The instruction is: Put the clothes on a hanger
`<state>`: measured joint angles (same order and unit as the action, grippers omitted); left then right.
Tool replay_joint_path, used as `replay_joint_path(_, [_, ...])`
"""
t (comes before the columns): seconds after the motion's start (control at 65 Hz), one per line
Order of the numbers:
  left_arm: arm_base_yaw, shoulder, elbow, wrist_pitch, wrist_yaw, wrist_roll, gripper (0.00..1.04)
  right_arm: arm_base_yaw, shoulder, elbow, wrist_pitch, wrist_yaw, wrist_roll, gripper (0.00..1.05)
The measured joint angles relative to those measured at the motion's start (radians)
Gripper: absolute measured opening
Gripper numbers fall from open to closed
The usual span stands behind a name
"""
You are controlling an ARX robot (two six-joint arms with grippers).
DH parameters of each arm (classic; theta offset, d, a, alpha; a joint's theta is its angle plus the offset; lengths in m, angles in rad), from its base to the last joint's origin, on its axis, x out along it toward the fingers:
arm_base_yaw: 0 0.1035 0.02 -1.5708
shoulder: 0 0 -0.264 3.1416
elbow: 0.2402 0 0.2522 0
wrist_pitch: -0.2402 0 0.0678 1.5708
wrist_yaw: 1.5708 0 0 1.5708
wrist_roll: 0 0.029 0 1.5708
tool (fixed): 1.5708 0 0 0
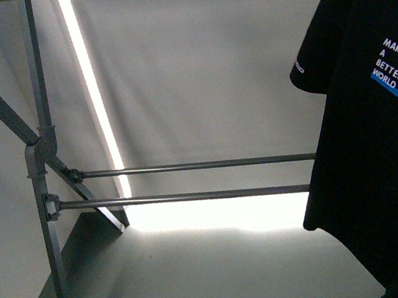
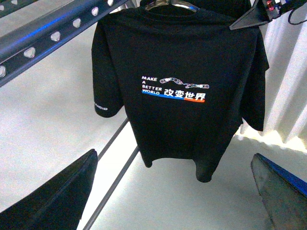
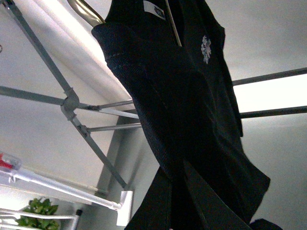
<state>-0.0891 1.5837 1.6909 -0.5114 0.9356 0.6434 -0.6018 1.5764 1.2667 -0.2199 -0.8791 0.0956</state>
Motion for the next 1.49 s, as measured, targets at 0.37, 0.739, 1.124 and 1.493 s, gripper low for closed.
replay_joint_path(0.37, [0.000,0.000,0.000,0.000,0.000,0.000,0.98,0.050,0.121,0.010,0.263,0.059,0.423,0.04])
replay_joint_path(0.739, [0.000,0.000,0.000,0.000,0.000,0.000,0.98,0.104,0.204,0.143,0.281,0.142,0.650,0.04])
replay_joint_path(1.124, [0.000,0.000,0.000,0.000,0.000,0.000,0.98,0.154,0.244,0.153,0.278,0.212,0.713,0.04])
replay_joint_path(1.493, [0.000,0.000,0.000,0.000,0.000,0.000,0.98,0.206,0.201,0.062,0.393,0.247,0.763,0.44])
